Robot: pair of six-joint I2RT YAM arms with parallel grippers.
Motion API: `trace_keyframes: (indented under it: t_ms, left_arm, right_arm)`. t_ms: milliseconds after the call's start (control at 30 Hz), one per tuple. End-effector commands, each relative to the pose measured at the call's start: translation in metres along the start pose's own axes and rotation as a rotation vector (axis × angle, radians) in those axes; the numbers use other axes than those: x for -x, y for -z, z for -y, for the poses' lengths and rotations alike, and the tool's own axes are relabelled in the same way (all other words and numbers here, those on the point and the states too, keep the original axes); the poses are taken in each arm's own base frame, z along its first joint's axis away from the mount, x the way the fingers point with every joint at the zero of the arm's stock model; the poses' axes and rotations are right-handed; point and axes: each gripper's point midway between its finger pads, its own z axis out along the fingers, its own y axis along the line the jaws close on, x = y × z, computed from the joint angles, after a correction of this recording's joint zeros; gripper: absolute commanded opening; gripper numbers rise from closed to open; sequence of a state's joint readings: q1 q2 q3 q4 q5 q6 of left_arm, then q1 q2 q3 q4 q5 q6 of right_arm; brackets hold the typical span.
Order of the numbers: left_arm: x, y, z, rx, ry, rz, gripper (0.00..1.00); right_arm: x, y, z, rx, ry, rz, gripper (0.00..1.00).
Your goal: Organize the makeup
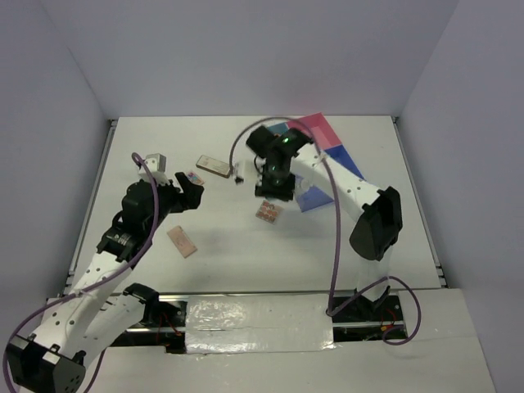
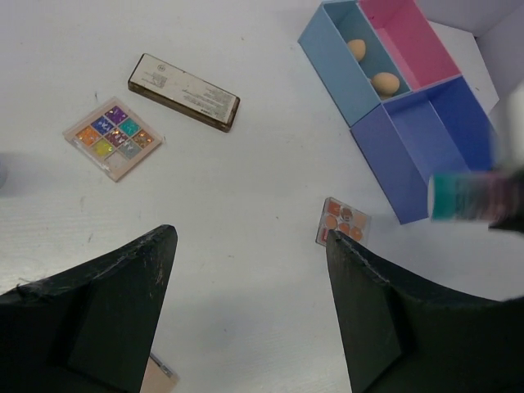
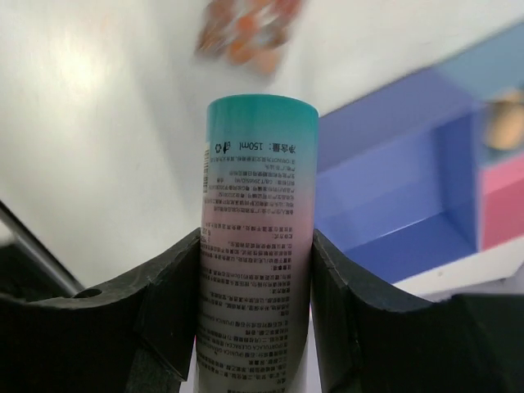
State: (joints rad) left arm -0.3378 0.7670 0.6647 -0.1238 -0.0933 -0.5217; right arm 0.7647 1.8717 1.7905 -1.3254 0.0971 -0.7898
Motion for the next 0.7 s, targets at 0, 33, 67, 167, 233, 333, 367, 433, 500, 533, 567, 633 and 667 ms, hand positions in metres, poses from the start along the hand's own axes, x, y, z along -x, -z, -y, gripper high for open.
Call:
trace_keyframes:
  t_ms: [0,33,67,167,233,333,367,433,500,533,567,633,667]
  left_arm:
    - [0.027,-0.001,0.014,-0.047,-0.025,0.067,0.86]
    - [0.027,-0.002,0.014,-0.051,-0.025,0.065,0.86]
    - [0.027,-0.004,0.015,-0.05,-0.025,0.062,0.86]
    - [0.026,-0.007,0.015,-0.054,-0.029,0.052,0.86]
    - [0.025,-0.008,0.015,-0.052,-0.03,0.049,0.86]
    - [0.025,-0.01,0.016,-0.054,-0.029,0.045,0.86]
    - [0.026,-0.011,0.016,-0.052,-0.03,0.044,0.86]
    - [0.026,-0.01,0.015,-0.045,-0.032,0.036,0.86]
    - [0.026,-0.009,0.013,-0.033,-0.031,0.032,0.86]
    - [0.026,-0.009,0.013,-0.029,-0.029,0.031,0.86]
    - [0.027,-0.008,0.012,-0.026,-0.028,0.032,0.86]
    - [0.026,-0.007,0.01,-0.014,-0.019,0.03,0.86]
    - [0.025,-0.007,0.009,-0.008,-0.014,0.029,0.86]
  right_arm:
    - [0.003,0.056,0.041,-0.008,-0.235,0.234,0.03]
    - [0.005,0.058,0.054,-0.026,-0.277,0.276,0.02]
    - [0.004,0.06,0.067,-0.043,-0.317,0.307,0.0]
    - [-0.008,0.06,0.115,-0.12,-0.472,0.414,0.0]
    - [-0.016,0.059,0.148,-0.166,-0.59,0.503,0.0]
    - [-0.022,0.056,0.187,-0.215,-0.707,0.626,0.0]
    - [-0.025,0.055,0.197,-0.228,-0.731,0.653,0.0]
    - [-0.035,0.055,0.225,-0.281,-0.772,0.724,0.0]
    - [-0.043,0.059,0.25,-0.334,-0.808,0.791,0.0]
    - [-0.047,0.053,0.259,-0.341,-0.827,0.806,0.0]
    - [-0.057,0.053,0.269,-0.348,-0.856,0.834,0.0]
    - [-0.066,0.053,0.29,-0.386,-0.873,0.887,0.0]
    - [-0.071,0.043,0.296,-0.368,-0.884,0.902,0.01]
